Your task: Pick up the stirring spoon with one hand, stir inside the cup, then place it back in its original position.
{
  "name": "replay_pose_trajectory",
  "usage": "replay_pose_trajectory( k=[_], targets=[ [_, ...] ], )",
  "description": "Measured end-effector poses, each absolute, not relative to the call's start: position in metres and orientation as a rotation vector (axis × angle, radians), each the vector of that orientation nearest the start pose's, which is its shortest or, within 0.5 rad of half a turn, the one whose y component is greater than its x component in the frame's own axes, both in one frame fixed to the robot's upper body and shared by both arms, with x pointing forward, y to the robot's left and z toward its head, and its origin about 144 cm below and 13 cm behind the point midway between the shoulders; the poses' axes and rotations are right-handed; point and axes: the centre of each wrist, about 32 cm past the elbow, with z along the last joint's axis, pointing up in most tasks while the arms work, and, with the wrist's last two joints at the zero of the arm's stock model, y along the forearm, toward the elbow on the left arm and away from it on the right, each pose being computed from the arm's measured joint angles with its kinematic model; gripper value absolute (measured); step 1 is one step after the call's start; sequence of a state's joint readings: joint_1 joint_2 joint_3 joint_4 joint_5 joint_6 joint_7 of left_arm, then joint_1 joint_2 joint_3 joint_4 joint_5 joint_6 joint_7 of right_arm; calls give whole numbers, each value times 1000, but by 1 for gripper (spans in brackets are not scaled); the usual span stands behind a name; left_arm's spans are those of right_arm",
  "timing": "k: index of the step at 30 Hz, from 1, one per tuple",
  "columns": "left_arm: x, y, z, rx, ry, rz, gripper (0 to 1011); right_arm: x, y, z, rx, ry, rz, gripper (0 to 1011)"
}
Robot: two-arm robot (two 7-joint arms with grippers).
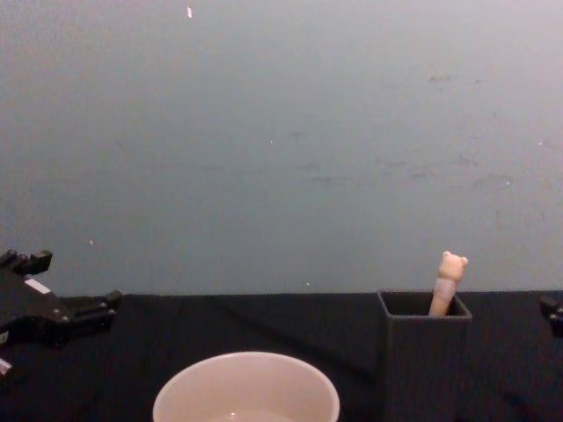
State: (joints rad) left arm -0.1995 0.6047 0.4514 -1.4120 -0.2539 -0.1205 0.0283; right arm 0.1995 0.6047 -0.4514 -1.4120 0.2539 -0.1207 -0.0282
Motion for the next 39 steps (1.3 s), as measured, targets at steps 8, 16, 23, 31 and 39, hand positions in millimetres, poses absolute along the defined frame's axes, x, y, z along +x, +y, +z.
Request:
replay_pose_trajectory(
  k=[8,16,23,31,39],
  targets=[
    [489,310,1140,305,-285,1248,1001,489,-310,1140,-305,-285,-1248,1000],
    [489,310,1140,304,-285,1248,1001,489,-310,1140,-305,-285,-1248,1002],
    [489,310,1140,305,-285,1248,1001,489,-310,1140,-305,-285,-1248,1000],
    [489,310,1140,304,-285,1248,1001,489,-310,1140,-305,-285,-1248,1000],
    [489,310,1140,304,-285,1248,1001,488,-311,1142,-300,-299,-1249,1000]
  ],
)
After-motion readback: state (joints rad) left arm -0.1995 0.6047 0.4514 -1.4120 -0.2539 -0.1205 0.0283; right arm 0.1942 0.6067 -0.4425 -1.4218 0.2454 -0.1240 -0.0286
